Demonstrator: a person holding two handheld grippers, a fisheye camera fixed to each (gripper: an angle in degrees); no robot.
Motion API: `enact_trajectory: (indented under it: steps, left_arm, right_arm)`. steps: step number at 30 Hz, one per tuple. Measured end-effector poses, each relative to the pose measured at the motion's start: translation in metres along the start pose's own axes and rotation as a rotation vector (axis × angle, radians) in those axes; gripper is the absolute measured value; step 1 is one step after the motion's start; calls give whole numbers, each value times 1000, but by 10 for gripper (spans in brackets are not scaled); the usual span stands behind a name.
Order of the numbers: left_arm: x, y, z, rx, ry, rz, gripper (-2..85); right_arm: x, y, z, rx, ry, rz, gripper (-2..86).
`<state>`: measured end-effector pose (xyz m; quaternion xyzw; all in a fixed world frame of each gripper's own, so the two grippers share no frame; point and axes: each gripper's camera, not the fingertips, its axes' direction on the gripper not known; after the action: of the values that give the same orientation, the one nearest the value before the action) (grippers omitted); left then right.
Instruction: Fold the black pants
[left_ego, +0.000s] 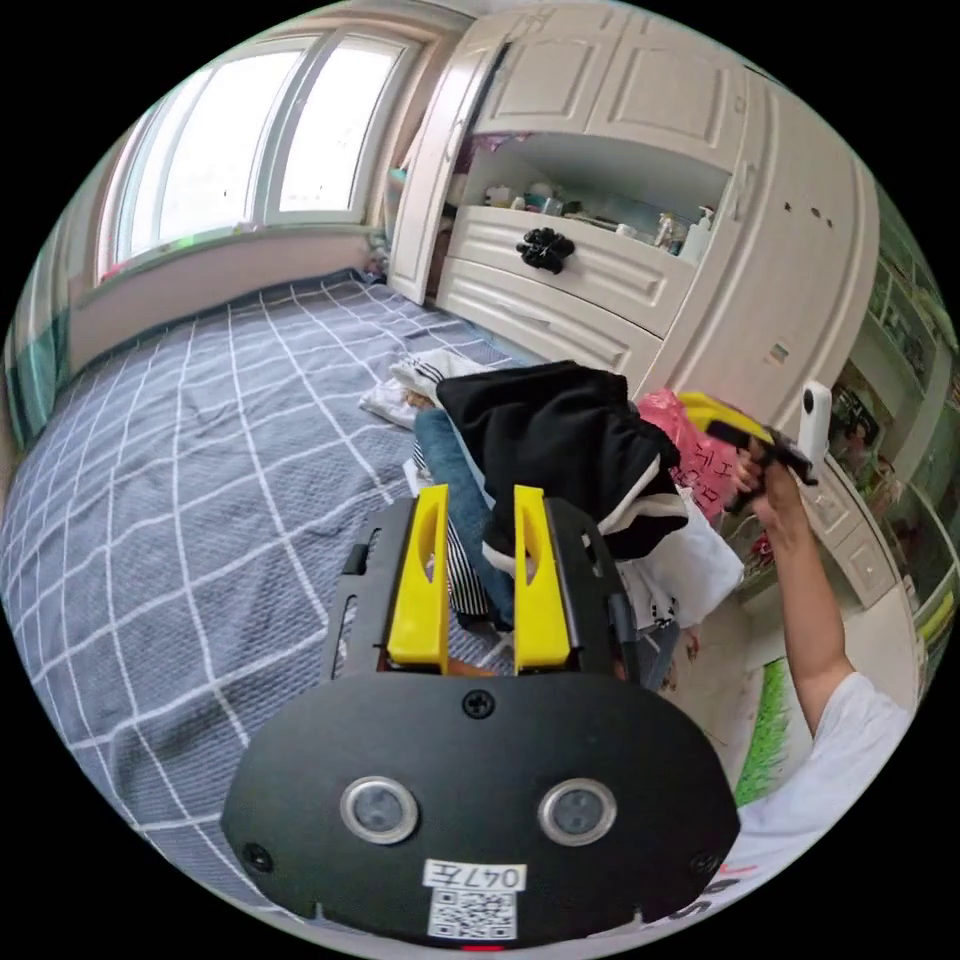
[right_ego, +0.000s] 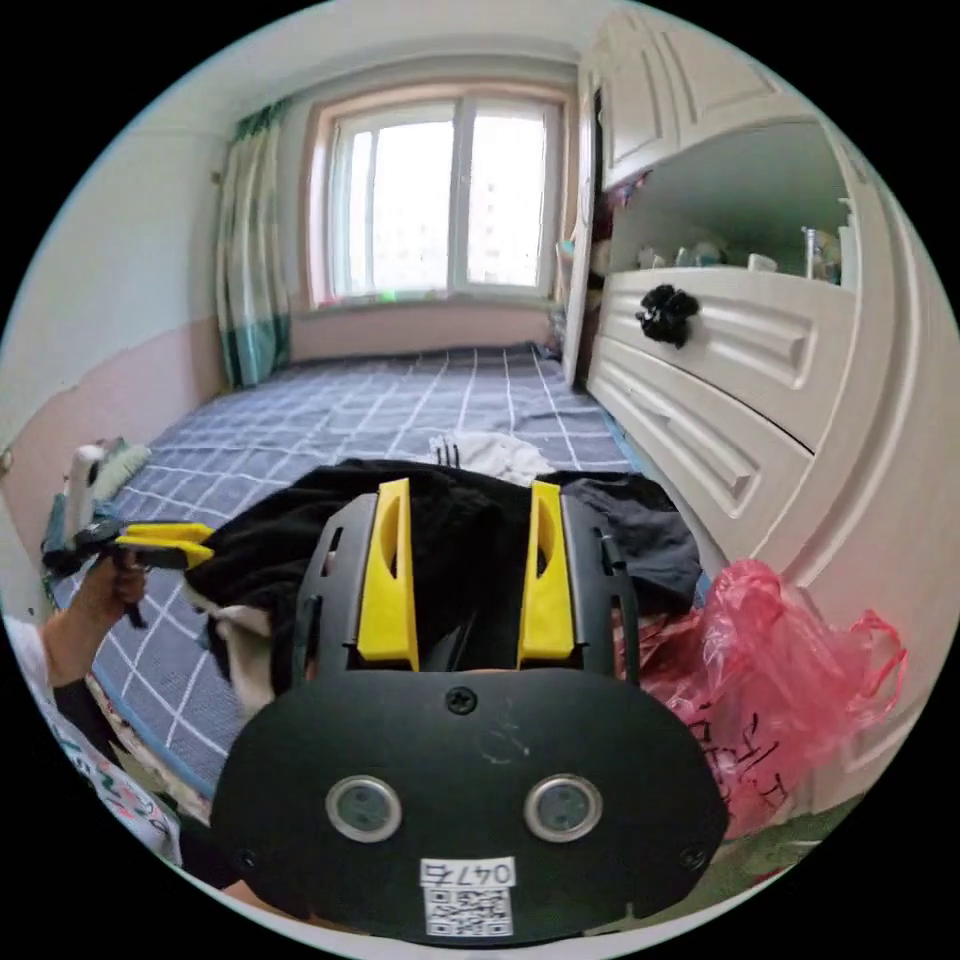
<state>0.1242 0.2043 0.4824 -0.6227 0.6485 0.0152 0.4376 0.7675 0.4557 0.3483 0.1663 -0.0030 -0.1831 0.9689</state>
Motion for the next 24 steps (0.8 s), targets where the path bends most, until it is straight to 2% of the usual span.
enact_trajectory:
  steps: [3, 6, 8, 10, 14, 17, 21, 23, 24]
  left_arm:
    - [8, -28, -11, 31, 33, 80, 76]
    - [27, -67, 5, 7, 49, 141, 73]
    - [39, -92, 47, -134, 72, 149, 41]
    - [45, -99, 82, -247, 102, 142, 2]
    - [45, -104, 108, -259, 130, 71, -8]
    - [54, -105, 121, -295, 110, 115, -8]
    - [60, -101, 137, -366, 74, 165, -2]
    - [54, -106, 110, -246, 80, 173, 4]
    - [52, -110, 101, -209, 73, 183, 6]
  right_arm:
    - [-30, 37, -8, -110, -80, -57, 130]
    - [-49, 59, 5, -180, -65, -77, 129]
    - [-54, 62, 23, -239, -53, -79, 31]
    - [-54, 58, 41, -292, -47, -101, 9]
    - [-46, 32, 9, -260, 4, -131, 4]
    - [-47, 22, -5, -417, 165, -242, 12]
    - [-33, 43, 32, -562, 85, -223, 54]
    - [-26, 41, 24, -507, 118, -187, 47]
    - [-21, 32, 7, -379, 121, -153, 32]
